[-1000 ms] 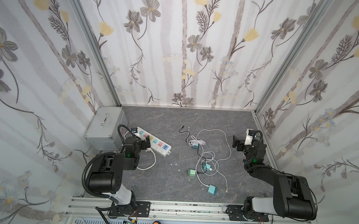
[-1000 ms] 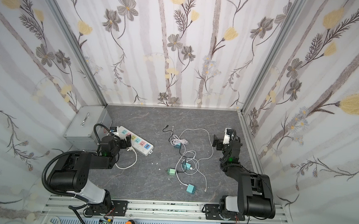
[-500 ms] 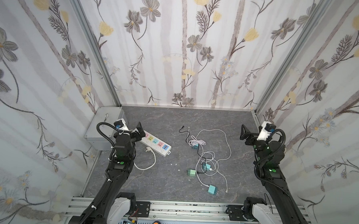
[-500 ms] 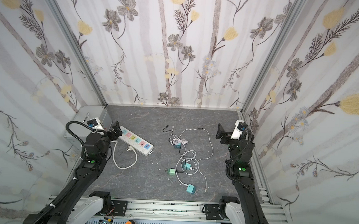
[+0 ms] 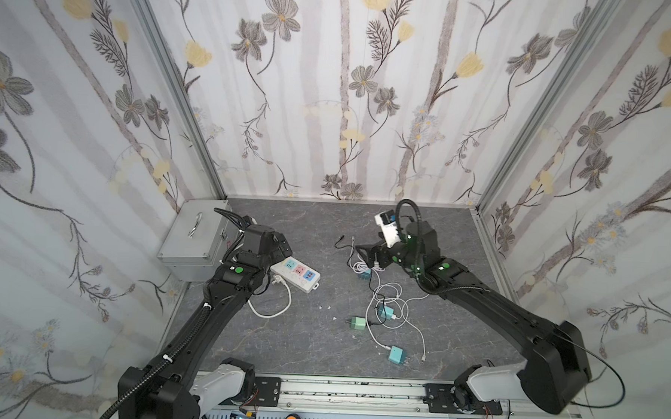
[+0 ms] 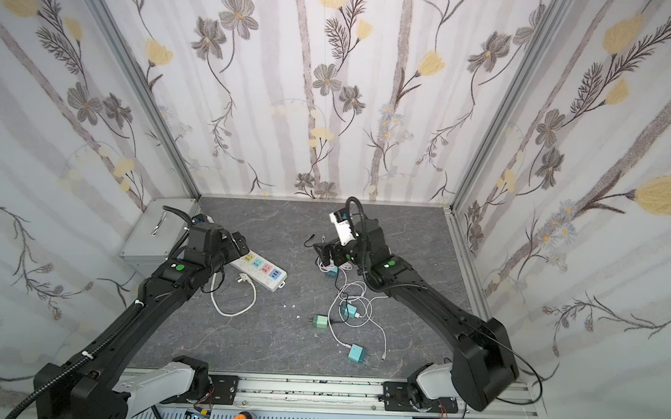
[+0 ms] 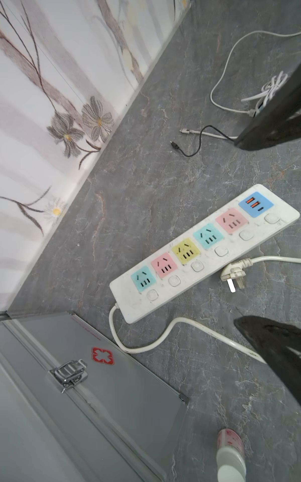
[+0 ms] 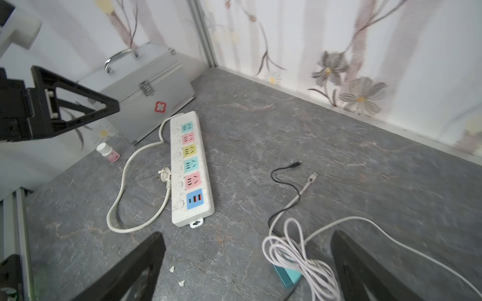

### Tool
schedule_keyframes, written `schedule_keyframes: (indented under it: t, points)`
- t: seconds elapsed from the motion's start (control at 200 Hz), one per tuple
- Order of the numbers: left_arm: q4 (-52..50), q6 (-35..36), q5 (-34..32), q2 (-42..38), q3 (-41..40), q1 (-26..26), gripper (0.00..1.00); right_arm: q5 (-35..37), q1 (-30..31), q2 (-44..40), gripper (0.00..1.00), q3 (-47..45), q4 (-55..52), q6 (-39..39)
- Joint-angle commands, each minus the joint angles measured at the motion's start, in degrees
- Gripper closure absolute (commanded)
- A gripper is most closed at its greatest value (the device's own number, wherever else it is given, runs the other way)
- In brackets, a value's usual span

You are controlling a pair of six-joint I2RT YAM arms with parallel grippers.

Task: Insert plugs into power strip
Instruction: Move the socket to the center of the table.

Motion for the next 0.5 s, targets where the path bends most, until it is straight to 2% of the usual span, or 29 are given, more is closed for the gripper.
schedule_keyframes:
  t: [0.0,0.11,0.245,0.32,0.415,0.5]
  points:
    - [-1.04,-1.88,-1.79,-0.23,-0.06,1.81,0.0,0.17,5.33,10.69,0.01,11.02,-9.83,-12.58]
    - [0.15,-3.97,3.15,-1.46,-1.98,8.43,0.0,3.16,11.28,22.56,0.01,22.73,-14.4,-16.21]
    - [1.6,-7.06,9.72,-3.65,-5.86,18.02,0.0,2.74,13.76,33.34,0.01,35.09,-18.71,-15.56]
    - [2.04,-7.92,12.02,-4.96,-8.1,22.36,0.0,5.15,14.46,37.44,0.01,39.33,-19.82,-13.9]
    - [2.56,-8.24,14.1,-5.92,-10.42,26.08,0.0,7.41,14.61,42.09,0.01,44.84,-23.5,-11.38]
    - [2.39,-6.75,15.17,-5.2,-11.1,27.1,0.0,9.26,15.13,45.75,0.01,49.41,-28.38,-11.34]
